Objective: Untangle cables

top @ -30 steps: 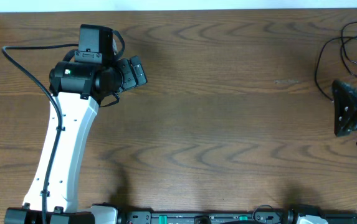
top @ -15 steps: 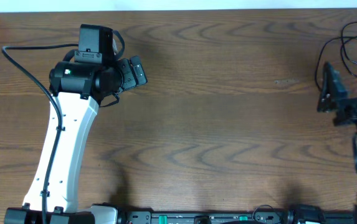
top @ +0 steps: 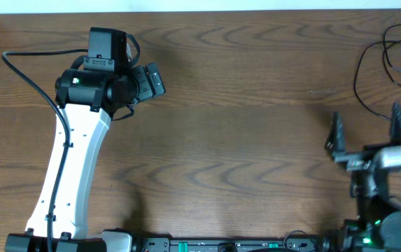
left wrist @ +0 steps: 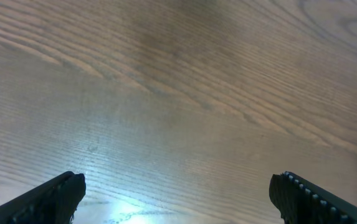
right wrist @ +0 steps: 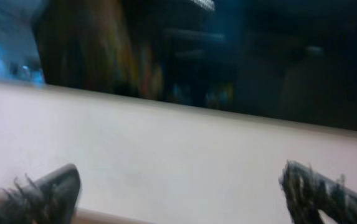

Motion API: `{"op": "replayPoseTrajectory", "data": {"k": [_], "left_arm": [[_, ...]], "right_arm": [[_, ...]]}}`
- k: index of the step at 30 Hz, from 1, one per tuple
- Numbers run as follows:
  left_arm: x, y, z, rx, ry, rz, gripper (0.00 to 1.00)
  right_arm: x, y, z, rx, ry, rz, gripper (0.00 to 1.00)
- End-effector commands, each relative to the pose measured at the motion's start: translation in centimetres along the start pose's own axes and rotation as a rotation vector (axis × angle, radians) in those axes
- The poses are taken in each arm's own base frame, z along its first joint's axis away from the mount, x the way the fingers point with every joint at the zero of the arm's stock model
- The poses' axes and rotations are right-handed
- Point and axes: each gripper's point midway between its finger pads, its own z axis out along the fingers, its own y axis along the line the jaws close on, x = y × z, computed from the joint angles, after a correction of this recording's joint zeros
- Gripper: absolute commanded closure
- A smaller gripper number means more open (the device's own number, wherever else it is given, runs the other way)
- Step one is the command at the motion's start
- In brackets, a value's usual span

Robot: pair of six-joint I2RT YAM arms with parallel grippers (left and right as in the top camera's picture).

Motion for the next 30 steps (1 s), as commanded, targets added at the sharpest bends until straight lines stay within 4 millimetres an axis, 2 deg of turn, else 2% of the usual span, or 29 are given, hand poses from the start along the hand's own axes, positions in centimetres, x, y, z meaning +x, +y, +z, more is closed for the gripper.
{"op": "replayPoseTrajectory", "data": {"k": [1, 5, 11, 14, 20, 21, 30], "left_arm": [[0.0, 0.1, 0.1, -0.005, 0.003, 0.008, 0.01], [0.0, 0.1, 0.1, -0.005, 0.004, 0.008, 0.01], [0.0, 0.1, 0.1, -0.005, 0.003, 0.008, 0.01], [0.0, 0.1, 0.1, -0.005, 0.004, 0.008, 0.01], [0.0, 0.1, 0.1, -0.005, 0.004, 0.008, 0.01], [0.0, 0.1, 0.1, -0.005, 0.004, 0.008, 0.01], [0.0, 0.1, 0.1, -0.005, 0.004, 0.008, 0.01]], "right_arm": [[2.2, 0.9, -2.1, -0.013, -0.015, -0.001, 0.01], [3.4, 2.2, -2.9, -0.057, 0.021, 0.028, 0.01], [6.1, 1.8, -3.7, -0.009, 0.137, 0.059, 0.01], [8.5, 1.8, -4.2, 0.003, 0.234, 0.071, 0.01], [14.6, 2.5, -6.6, -0.006, 0.503, 0.112, 0.01], [15.1, 2.5, -6.8, -0.005, 0.526, 0.116, 0.01], [15.1, 2.5, -6.8, -0.006, 0.524, 0.116, 0.01]]}}
